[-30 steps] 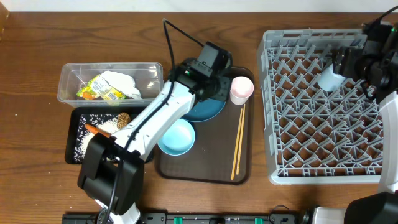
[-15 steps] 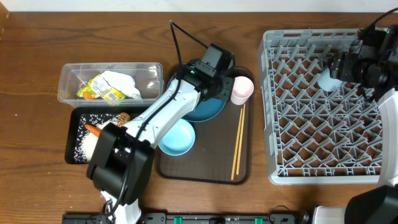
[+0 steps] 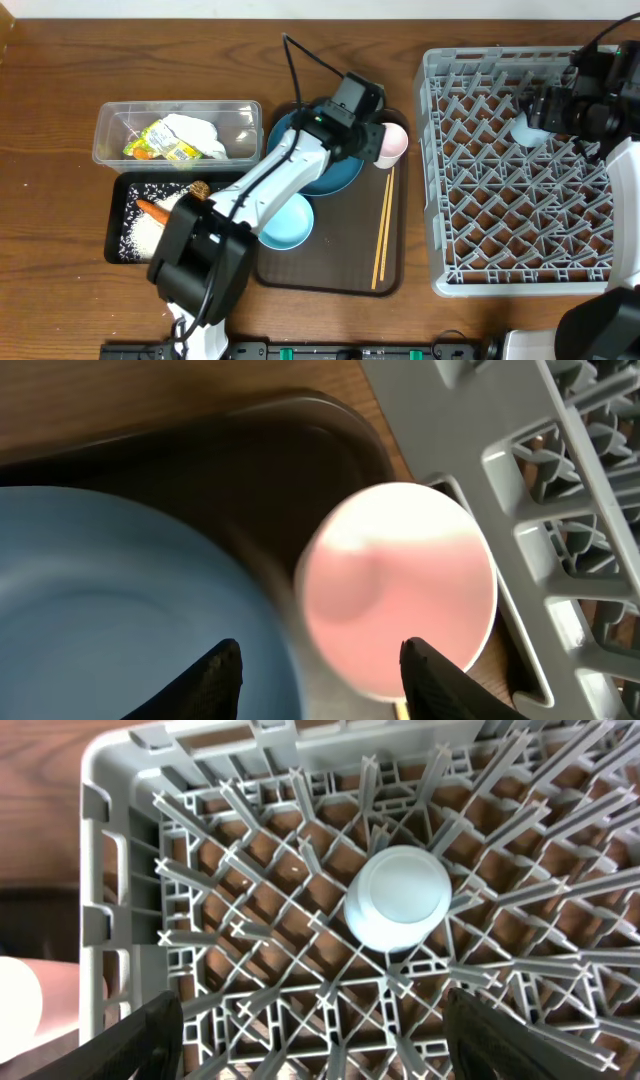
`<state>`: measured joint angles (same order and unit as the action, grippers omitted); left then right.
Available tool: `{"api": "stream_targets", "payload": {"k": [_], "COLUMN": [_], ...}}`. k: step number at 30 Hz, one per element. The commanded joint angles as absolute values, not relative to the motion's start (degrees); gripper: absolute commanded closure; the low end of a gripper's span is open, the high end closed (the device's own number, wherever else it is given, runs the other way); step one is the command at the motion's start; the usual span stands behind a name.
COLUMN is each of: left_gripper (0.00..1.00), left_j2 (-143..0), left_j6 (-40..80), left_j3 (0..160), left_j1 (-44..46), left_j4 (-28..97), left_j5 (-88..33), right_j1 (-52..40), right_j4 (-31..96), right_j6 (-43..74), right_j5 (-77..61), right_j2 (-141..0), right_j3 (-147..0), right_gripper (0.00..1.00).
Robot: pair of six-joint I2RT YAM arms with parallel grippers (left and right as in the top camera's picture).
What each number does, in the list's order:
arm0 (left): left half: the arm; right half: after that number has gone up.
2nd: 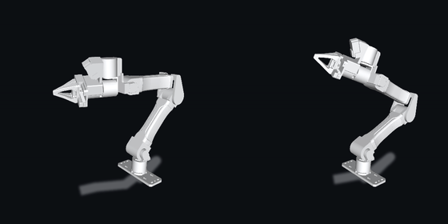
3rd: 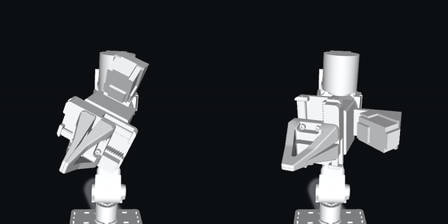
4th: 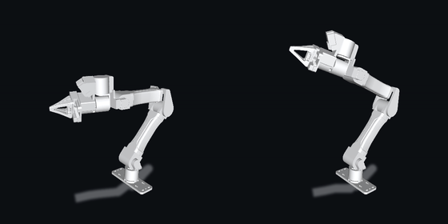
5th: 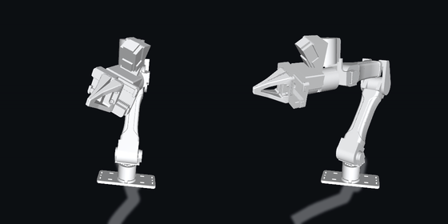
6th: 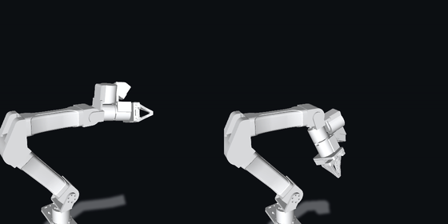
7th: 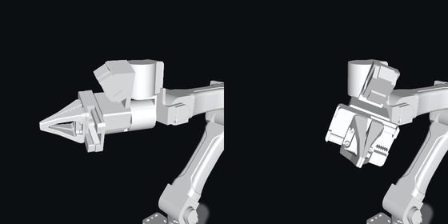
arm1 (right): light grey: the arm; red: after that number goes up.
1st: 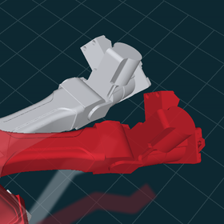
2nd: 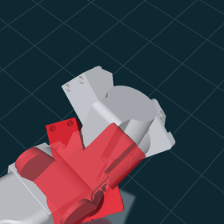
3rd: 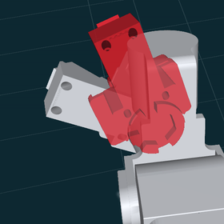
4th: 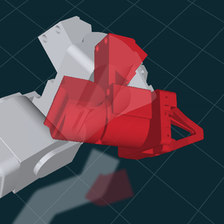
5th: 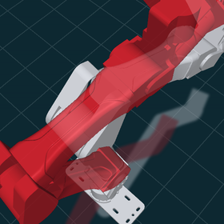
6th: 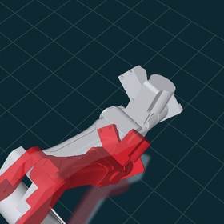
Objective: Sort waste into correct bins and load items into the dishwasher rack
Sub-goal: 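Lower the left gripper around the pink cup and grasp it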
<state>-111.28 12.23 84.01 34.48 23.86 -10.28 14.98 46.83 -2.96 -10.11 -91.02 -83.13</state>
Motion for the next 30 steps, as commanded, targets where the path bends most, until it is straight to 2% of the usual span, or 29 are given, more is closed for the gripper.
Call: {"api": "stream_targets", "payload": {"k": [1,13,17,20,24,30], "left_gripper": [0.48,0.49,0.57,0.67,0.72,0.93], "left_j2": [-112.9,-115.5,-115.7,-115.3,-115.1,-115.0], "left_j6": [12.8,12.7,12.7,12.7,12.7,12.7], "left_j3": [84.2,84.2,84.2,84.2,84.2,84.2], "left_j1": [34.9,34.9,34.8,34.6,34.6,34.6], "left_j4": [23.0,22.0,21.7,21.5,21.5,21.5], "left_j5": [-9.8,-9.7,-9.7,-9.7,-9.7,-9.7], "right_j1": [15.7,15.7,15.7,15.7,15.7,15.7], "right_j4": [47.0,47.2,47.2,47.1,47.1,47.2], "right_j6": [-2.8,-2.8,-2.9,-2.8,-2.9,-2.9], "right_j5": [-10.6,-10.6,-10.6,-10.6,-10.6,-10.6], "right_j2": [-91.6,-91.6,-91.6,-91.6,-91.6,-91.6], "right_j3": [-82.7,-82.7,-82.7,-82.7,-82.7,-82.7], "right_gripper": [0.24,0.25,0.24,0.24,0.24,0.24]}}
